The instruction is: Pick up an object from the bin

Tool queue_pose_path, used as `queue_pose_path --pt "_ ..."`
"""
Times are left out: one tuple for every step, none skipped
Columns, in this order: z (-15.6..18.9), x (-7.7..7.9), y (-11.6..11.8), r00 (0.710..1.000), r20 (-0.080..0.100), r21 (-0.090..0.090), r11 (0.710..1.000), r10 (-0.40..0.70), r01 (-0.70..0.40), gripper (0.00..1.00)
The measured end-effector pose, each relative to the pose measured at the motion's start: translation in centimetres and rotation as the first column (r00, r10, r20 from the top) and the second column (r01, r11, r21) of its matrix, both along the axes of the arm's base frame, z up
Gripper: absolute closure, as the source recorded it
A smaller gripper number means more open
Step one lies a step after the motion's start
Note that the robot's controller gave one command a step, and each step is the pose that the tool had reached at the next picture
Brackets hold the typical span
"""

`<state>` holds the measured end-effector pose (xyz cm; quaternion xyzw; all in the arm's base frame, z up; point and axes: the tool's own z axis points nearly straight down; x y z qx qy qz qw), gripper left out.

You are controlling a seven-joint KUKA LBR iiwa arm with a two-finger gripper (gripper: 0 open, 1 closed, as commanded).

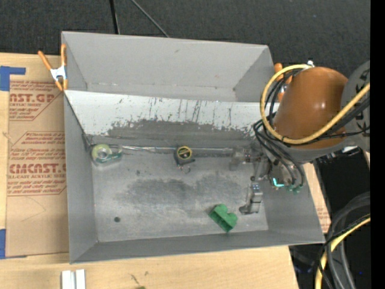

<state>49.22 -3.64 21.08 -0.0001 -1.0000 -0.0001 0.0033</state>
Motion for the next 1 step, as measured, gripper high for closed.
queue_pose_path --pt "-13.96 -0.21 -0.07 0.923 0.001 0.002 0.923 0.385 -0.385 0.00"
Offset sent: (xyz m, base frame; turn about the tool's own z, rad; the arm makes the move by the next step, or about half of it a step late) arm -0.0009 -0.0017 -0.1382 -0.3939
